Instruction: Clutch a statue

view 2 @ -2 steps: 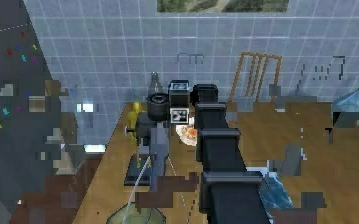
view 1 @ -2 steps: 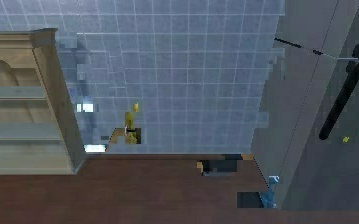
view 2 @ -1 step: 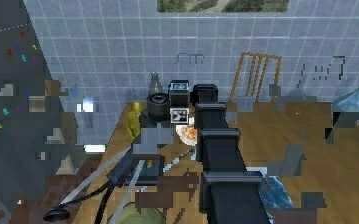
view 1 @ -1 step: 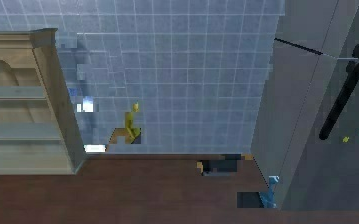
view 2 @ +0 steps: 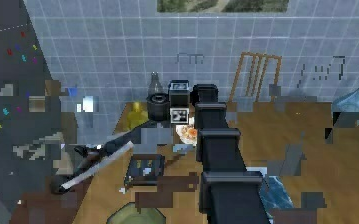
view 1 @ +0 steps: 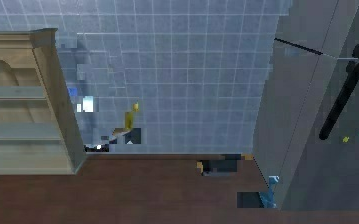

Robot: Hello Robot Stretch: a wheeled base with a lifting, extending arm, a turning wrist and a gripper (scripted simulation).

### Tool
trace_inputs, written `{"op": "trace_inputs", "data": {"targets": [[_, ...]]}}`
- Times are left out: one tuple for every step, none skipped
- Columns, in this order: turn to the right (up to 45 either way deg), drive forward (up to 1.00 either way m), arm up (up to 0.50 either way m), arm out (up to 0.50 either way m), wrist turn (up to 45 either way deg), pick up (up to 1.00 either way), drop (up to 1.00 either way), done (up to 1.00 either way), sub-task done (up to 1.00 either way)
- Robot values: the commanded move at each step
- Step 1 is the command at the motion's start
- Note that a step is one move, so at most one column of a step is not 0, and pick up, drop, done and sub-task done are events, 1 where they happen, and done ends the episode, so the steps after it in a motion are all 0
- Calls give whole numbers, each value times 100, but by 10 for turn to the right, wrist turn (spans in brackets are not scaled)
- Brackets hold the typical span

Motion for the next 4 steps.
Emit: {"op": "trace_inputs", "data": {"targets": [[0, 0, 0, 0, 450, 0, 0, 0, 0], [0, 0, 0, 0, 360, 0, 0, 0, 0], [0, 0, -30, 0, 0, 0, 0, 0, 0], [0, 0, 0, 0, 0, 100, 0, 0, 0]]}}
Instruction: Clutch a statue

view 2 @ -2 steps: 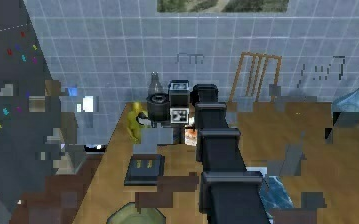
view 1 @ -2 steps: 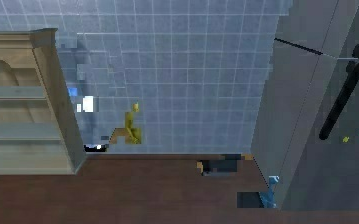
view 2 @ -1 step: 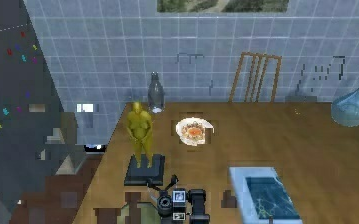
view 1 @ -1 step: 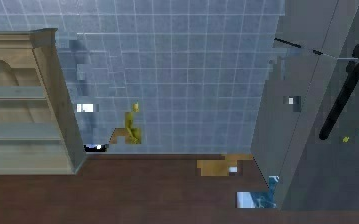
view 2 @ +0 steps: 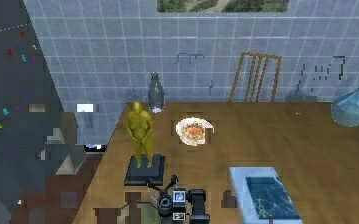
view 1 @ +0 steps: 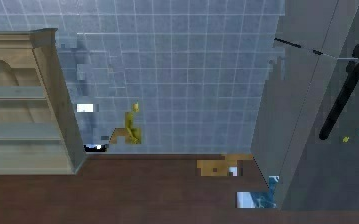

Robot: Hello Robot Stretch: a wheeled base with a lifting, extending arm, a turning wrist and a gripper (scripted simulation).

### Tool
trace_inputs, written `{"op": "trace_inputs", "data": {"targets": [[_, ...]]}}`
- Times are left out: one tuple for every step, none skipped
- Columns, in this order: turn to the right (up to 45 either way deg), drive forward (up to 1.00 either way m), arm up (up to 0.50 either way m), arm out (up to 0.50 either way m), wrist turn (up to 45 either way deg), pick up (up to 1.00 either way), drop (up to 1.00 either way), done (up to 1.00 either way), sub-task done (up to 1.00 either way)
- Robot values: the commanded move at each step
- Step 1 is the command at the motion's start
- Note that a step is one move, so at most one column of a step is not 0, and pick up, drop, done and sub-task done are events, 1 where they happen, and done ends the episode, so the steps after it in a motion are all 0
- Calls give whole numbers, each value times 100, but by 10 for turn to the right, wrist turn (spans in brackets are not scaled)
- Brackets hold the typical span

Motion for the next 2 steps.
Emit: {"op": "trace_inputs", "data": {"targets": [[0, 0, 10, 0, 0, 0, 0, 0, 0], [0, 0, 0, 0, 0, 0, 0, 100, 0]]}}
